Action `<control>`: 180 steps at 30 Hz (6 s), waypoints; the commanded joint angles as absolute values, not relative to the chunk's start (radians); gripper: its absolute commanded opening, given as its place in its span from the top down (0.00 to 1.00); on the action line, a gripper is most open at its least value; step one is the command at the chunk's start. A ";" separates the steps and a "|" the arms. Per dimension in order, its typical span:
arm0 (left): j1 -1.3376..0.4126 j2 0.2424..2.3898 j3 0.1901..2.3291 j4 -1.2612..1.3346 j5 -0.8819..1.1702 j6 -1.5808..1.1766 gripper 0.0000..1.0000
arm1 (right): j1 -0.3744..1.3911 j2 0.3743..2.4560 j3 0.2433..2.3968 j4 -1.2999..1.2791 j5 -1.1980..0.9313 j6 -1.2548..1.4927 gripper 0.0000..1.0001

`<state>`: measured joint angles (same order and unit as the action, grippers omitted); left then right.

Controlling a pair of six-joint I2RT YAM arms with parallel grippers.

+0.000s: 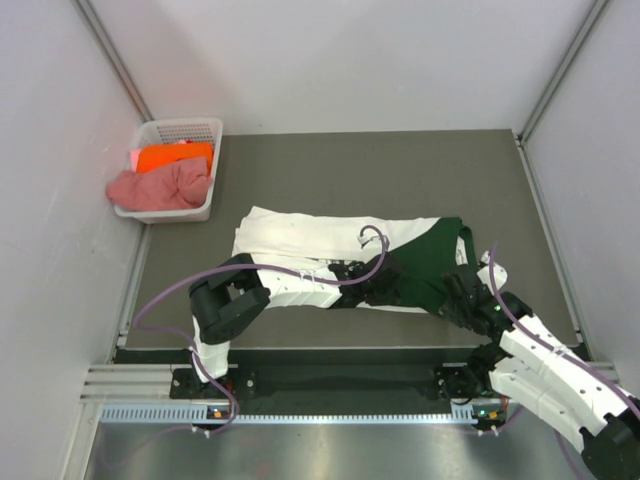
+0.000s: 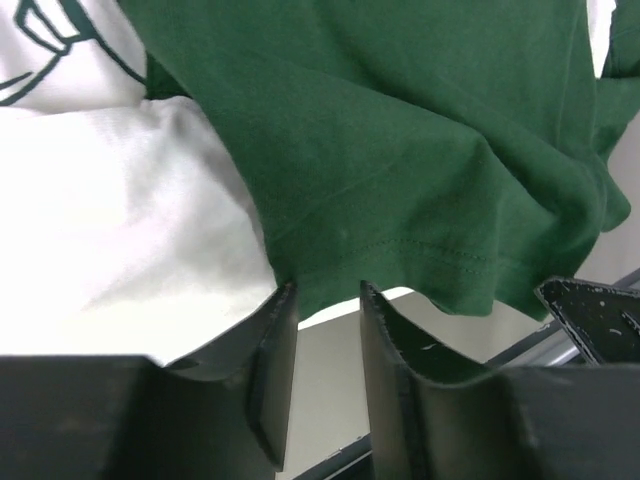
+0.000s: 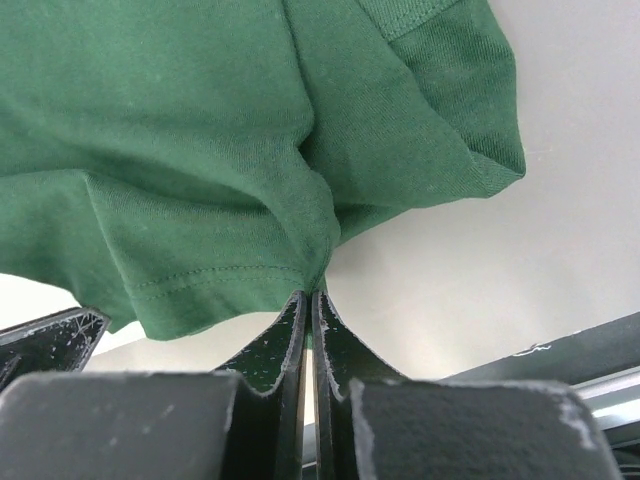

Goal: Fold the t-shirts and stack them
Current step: Fold the tshirt

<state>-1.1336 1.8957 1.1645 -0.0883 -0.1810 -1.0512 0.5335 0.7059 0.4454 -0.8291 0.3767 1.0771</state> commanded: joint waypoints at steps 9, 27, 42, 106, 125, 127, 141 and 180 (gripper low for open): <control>-1.137 1.887 1.170 -0.109 -0.209 -1.057 0.58 | 0.528 0.692 0.457 -0.813 0.379 1.068 0.99; -1.117 1.835 1.158 -0.115 -0.098 -1.031 1.00 | 0.528 0.672 0.456 -0.837 0.368 1.063 0.99; -1.111 1.733 1.066 -0.126 -0.067 -1.048 1.00 | 0.528 0.661 0.505 -0.920 0.333 1.081 0.90; -0.541 0.908 0.719 -0.506 -0.092 -0.687 0.44 | 0.021 2.212 2.010 -0.569 -0.094 0.585 0.24; -0.807 1.301 0.891 -0.365 0.029 -0.358 0.54 | 0.041 1.891 1.301 -0.219 -0.261 0.568 0.38; -0.824 1.365 0.934 -0.414 0.014 -0.338 0.56 | 0.041 1.908 1.316 -0.216 -0.268 0.568 0.38; -0.868 1.658 1.051 -0.495 -0.196 -0.308 0.54 | 0.041 1.988 1.385 -0.199 -0.308 0.557 0.34; -1.216 2.065 1.540 -0.247 0.104 -0.749 0.66 | -0.057 2.229 1.689 -0.399 -0.241 0.528 0.24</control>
